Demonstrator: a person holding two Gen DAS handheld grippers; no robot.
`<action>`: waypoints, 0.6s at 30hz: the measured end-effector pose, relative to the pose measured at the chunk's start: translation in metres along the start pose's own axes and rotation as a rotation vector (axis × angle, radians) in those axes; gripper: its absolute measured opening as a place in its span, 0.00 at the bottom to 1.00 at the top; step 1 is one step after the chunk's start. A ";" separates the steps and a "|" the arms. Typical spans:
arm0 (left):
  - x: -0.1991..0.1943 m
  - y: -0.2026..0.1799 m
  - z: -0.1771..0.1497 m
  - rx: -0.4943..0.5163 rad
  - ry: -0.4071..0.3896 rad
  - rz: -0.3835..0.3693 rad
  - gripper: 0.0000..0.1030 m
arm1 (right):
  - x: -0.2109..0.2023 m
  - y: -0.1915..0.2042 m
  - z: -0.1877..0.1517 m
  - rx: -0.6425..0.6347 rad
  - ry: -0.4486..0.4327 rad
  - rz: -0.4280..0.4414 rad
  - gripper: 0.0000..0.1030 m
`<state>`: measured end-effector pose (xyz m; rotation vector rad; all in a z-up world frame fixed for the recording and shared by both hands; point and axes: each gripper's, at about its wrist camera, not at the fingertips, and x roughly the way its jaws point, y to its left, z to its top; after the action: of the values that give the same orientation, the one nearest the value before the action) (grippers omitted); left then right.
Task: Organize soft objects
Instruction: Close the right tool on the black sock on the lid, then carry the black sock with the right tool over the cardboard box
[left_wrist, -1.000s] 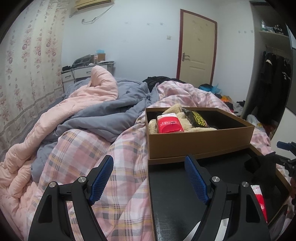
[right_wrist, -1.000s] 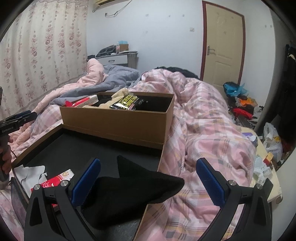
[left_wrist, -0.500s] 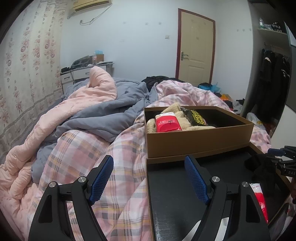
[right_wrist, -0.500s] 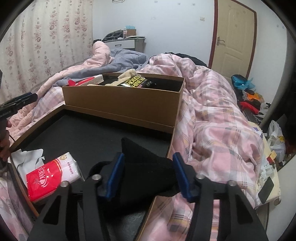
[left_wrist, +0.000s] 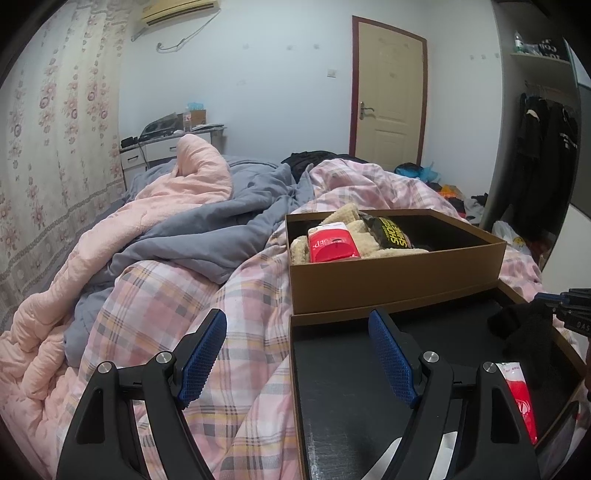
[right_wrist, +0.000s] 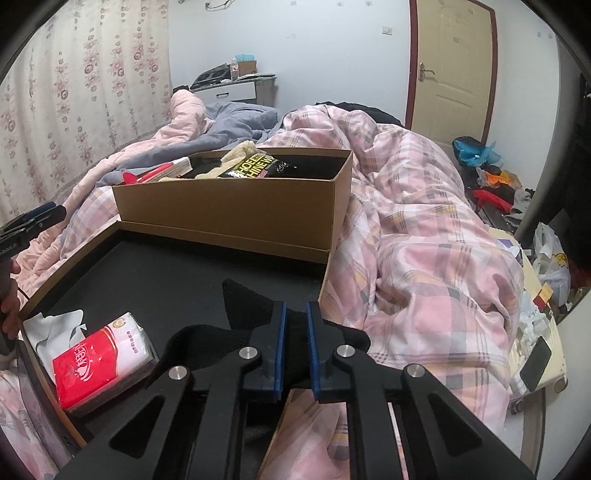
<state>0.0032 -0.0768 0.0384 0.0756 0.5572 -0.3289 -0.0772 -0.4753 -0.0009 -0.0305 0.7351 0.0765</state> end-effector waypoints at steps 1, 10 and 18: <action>0.000 0.000 0.000 0.001 0.000 0.000 0.75 | 0.000 0.001 0.000 0.000 -0.004 0.004 0.05; 0.000 -0.001 0.000 0.009 -0.001 0.003 0.75 | -0.011 0.002 0.008 -0.010 -0.062 0.011 0.03; -0.001 -0.001 -0.001 0.012 -0.002 0.004 0.75 | -0.011 0.003 0.012 -0.017 -0.098 -0.031 0.03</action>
<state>0.0021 -0.0772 0.0380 0.0882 0.5534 -0.3281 -0.0781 -0.4724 0.0153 -0.0542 0.6357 0.0545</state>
